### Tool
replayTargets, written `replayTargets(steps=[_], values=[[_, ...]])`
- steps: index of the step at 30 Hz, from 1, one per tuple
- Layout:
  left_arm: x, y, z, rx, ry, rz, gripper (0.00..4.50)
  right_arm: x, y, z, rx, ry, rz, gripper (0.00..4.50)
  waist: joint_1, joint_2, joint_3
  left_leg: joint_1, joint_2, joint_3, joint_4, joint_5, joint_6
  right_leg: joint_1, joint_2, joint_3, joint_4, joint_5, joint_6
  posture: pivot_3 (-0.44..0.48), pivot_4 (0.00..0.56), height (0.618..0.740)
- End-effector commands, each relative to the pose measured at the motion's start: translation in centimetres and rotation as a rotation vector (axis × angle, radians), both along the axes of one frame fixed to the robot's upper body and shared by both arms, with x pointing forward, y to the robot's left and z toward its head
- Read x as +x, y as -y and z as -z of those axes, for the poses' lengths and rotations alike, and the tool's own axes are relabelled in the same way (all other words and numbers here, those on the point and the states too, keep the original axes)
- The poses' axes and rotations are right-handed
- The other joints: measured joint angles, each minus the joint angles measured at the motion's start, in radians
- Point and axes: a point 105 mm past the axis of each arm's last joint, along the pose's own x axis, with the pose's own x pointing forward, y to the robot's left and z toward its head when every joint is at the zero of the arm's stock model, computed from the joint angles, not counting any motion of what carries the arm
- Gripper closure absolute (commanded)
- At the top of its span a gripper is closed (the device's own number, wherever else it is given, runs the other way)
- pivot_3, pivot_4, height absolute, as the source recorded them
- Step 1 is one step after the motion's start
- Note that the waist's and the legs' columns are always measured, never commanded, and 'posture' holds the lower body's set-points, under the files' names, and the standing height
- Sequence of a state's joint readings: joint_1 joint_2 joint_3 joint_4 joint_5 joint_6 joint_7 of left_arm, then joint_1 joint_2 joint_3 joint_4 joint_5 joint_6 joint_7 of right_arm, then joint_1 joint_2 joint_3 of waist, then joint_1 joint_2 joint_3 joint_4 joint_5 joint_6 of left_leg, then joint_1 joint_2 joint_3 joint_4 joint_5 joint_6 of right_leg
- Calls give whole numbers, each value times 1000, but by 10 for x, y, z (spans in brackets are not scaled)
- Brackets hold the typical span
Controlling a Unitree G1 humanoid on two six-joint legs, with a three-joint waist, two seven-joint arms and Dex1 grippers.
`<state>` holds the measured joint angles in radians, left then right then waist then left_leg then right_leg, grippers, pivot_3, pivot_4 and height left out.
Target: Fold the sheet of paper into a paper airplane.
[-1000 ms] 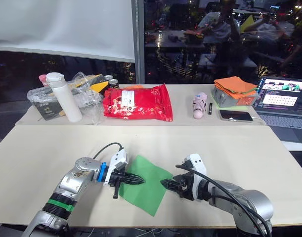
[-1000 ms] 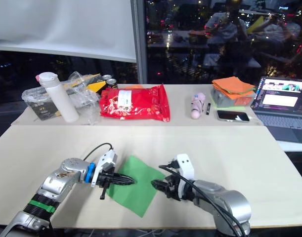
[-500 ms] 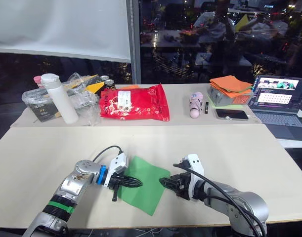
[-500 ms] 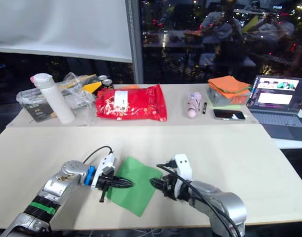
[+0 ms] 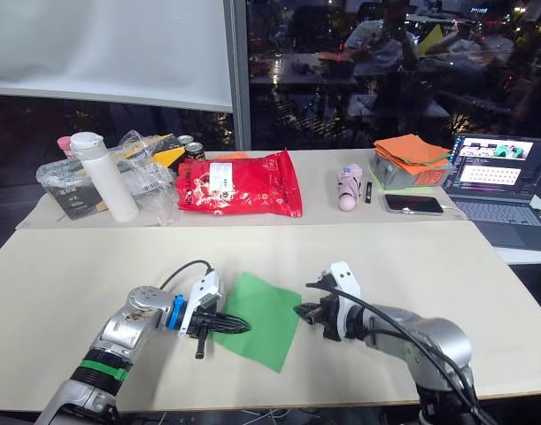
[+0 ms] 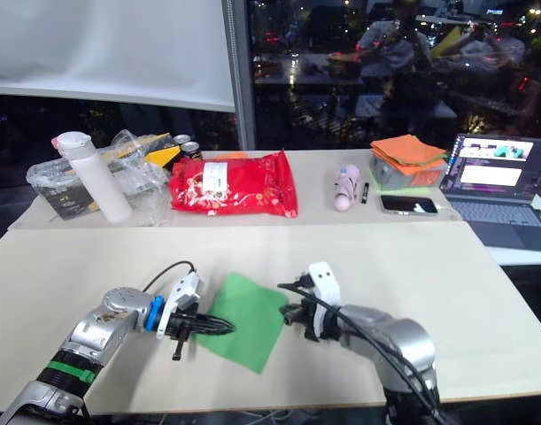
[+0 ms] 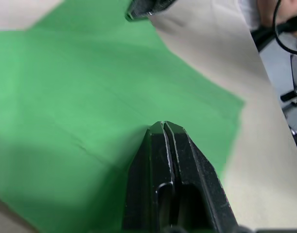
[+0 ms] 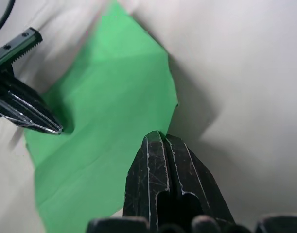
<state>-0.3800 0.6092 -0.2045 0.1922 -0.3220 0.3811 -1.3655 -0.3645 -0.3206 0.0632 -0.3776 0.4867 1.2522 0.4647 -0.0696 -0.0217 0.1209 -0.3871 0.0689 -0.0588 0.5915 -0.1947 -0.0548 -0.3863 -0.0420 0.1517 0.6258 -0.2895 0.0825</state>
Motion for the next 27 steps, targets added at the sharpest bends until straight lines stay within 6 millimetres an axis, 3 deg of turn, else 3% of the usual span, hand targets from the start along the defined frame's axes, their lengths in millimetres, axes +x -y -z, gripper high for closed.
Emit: replayTargets(steps=[1,13,18,27], values=[[4,-2,-11,-29,29,-19,4500,7,-7,-10,-34,97,-109,4483,0,0,0,0,0,0,0,0,0,0,0,0,0,0,0,0,150,725],[8,-5,-14,-29,42,-36,4500,29,-13,-25,-439,438,-585,4483,0,1,2,0,0,0,0,0,0,-1,0,0,-1,1,2,0,150,725],[10,-6,-1,42,78,-39,4500,25,-24,-30,-463,515,-633,4483,4,1,2,0,0,0,0,0,0,0,0,0,-1,1,2,0,150,725],[15,-6,10,116,129,-19,4500,17,-24,-24,-578,702,-654,4483,24,1,2,0,0,1,0,0,0,0,0,0,-1,1,1,0,150,725]])
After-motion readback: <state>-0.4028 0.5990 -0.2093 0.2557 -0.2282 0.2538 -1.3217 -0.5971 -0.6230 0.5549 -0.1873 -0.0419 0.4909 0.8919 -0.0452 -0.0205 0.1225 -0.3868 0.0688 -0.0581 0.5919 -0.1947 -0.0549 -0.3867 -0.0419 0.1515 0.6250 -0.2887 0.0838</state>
